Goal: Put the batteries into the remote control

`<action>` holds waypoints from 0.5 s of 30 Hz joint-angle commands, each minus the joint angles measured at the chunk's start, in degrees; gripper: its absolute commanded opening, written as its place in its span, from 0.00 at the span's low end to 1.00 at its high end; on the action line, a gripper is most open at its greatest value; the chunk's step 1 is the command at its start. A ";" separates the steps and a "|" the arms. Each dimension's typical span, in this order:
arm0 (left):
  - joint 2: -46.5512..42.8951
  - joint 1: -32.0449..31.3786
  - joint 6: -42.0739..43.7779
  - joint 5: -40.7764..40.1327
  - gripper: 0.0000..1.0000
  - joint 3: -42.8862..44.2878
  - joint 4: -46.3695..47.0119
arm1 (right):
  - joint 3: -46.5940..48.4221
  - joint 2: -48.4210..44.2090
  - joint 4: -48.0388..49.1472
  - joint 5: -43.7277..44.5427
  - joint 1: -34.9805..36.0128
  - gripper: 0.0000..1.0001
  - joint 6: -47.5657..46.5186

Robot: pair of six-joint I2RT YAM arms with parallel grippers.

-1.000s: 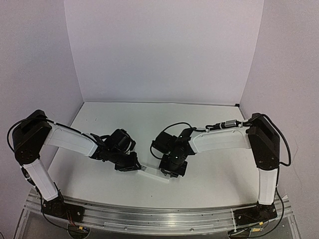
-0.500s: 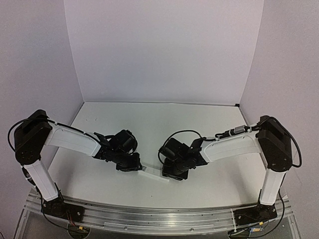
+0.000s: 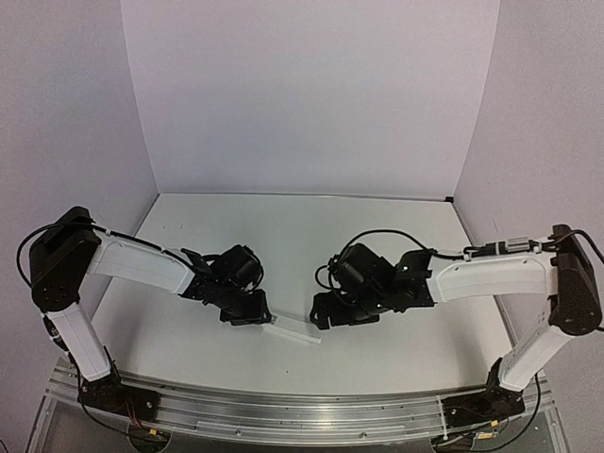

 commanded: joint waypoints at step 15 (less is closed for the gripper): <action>-18.04 -0.52 0.59 -15.35 1.00 10.47 -18.07 | 12.05 10.32 -4.40 -11.25 0.10 0.91 -61.93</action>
